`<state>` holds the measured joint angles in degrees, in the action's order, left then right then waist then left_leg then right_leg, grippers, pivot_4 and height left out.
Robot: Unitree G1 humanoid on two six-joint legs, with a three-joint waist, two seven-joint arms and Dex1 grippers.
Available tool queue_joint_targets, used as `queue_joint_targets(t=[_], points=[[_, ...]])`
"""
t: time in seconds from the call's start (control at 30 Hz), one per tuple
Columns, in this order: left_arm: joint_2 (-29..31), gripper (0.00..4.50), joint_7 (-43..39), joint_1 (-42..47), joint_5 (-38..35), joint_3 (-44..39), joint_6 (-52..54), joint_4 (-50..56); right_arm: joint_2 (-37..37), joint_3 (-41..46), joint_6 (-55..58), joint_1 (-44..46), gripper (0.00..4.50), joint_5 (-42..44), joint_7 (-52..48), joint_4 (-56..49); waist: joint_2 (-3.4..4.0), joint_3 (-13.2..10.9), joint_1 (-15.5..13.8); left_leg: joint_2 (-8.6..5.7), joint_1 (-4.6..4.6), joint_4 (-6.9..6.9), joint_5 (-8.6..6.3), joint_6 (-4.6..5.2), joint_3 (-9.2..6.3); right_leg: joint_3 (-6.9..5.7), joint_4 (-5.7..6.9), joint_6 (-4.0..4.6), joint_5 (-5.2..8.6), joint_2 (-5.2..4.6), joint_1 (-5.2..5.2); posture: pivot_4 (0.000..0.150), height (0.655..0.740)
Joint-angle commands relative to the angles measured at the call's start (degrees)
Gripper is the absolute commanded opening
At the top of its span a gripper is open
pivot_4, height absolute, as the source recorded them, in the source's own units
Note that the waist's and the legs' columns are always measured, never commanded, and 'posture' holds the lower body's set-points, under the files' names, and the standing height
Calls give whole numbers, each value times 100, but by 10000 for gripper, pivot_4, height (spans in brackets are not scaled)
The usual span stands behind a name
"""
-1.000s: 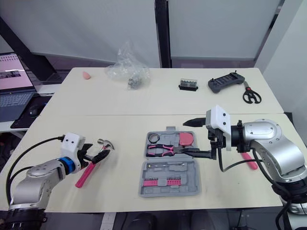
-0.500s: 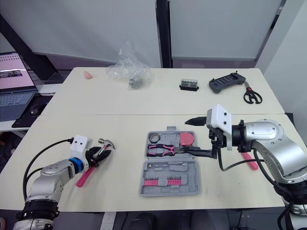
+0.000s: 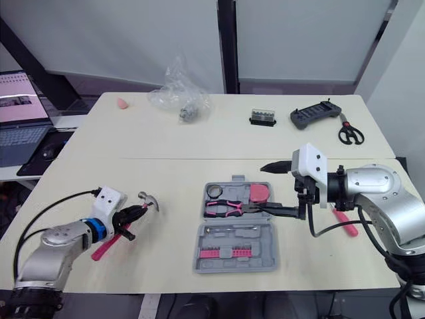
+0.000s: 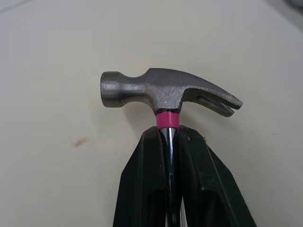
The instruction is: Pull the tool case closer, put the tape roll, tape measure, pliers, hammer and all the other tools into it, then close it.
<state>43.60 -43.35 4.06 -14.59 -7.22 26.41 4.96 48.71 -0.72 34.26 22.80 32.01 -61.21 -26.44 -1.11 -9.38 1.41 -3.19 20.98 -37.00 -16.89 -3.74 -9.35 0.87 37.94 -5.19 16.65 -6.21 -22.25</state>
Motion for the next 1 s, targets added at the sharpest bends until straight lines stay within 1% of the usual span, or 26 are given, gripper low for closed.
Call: queue_joint_targets(t=[0.03, 0.1, 0.17, 0.23, 0.3, 0.4, 0.47, 0.53, 0.7, 0.77, 0.87, 1.0], points=[[150, 803, -475, 37, -657, 276, 630, 1611, 108, 108, -152, -102, 45000, -101, 4, -106, 6, -3, -28, -6, 0, -1, -2, 3, 3, 2, -1, 0, 0, -4, 2, 1500, 7400], [259, 803, -645, 213, -1004, 608, 1326, 2177, 169, 104, -157, -177, 45000, -132, -50, -102, 6, -3, -22, -6, -1, -2, -2, 5, 5, 3, -1, -1, 0, -5, 4, 1500, 7400], [207, 803, -710, 551, -1235, 979, 1806, 2510, 210, 105, -152, -204, 45000, -151, -75, -103, 7, -4, 11, -5, -1, -1, -4, 8, 4, 2, 2, -1, 1, -2, 4, 1500, 7400], [61, 803, -790, 939, -1296, 1464, 1984, 2671, 302, 172, -5, -254, 45000, -34, -119, -141, 7, -4, 18, -1, -3, -1, -4, 9, 3, 0, 4, -1, 1, 4, 4, 1500, 7400], [-75, 803, -773, 1194, -1156, 1884, 1967, 2699, 423, 237, 163, -335, 45000, 113, -190, -219, 7, -4, 31, 0, -4, -3, -4, 10, 4, 0, 5, -1, 1, 6, 6, 1500, 7400], [-337, 803, -804, 1651, -779, 2756, 1938, 2451, 732, 372, 209, -636, 45000, 54, -253, -334, 7, -4, 30, -2, -5, -4, -3, 8, 8, 2, 3, -1, 0, 4, 8, 1500, 7400], [-685, 803, -691, 1965, -544, 3240, 1916, 2192, 911, 487, 213, -866, 45000, -12, -225, -392, 5, -5, 11, -4, -4, -5, -3, 8, 9, 2, 0, -1, 1, 3, 10, 1500, 7400], [-998, 803, -608, 2146, -394, 3536, 1928, 1915, 1025, 586, 249, -1064, 45000, 0, -191, -473, 3, -6, 10, -4, -2, -7, -4, 9, 10, 1, -2, -1, 1, 3, 12, 1500, 7400], [-1508, 803, -613, 2473, 140, 4346, 1794, 1299, 1063, 775, 384, -1391, 45000, 64, 5, -758, 2, -6, 27, -3, -4, -6, -3, 9, 11, 2, 0, -1, 1, 5, 11, 1500, 7400], [-1709, 803, -565, 2610, 278, 4512, 1875, 1118, 1057, 858, 462, -1511, 45000, 102, 80, -895, 1, -7, 15, -3, -3, -8, -3, 9, 10, 1, 0, -2, 1, 4, 12, 1500, 7400], [-1766, 803, -688, 2797, 456, 4694, 1848, 906, 1066, 984, 534, -1696, 45000, 141, 169, -1052, -1, -8, 7, -4, -2, -11, 1, 2, 9, 1, 0, -2, 1, 4, 13, 1500, 7400], [-1928, 803, -708, 3035, 586, 4708, 1830, 538, 1054, 1130, 660, -1855, 45000, 236, 291, -1218, -1, -8, 11, -4, -4, -11, 1, 1, 10, 1, 2, -2, 1, 4, 14, 1500, 7400]])
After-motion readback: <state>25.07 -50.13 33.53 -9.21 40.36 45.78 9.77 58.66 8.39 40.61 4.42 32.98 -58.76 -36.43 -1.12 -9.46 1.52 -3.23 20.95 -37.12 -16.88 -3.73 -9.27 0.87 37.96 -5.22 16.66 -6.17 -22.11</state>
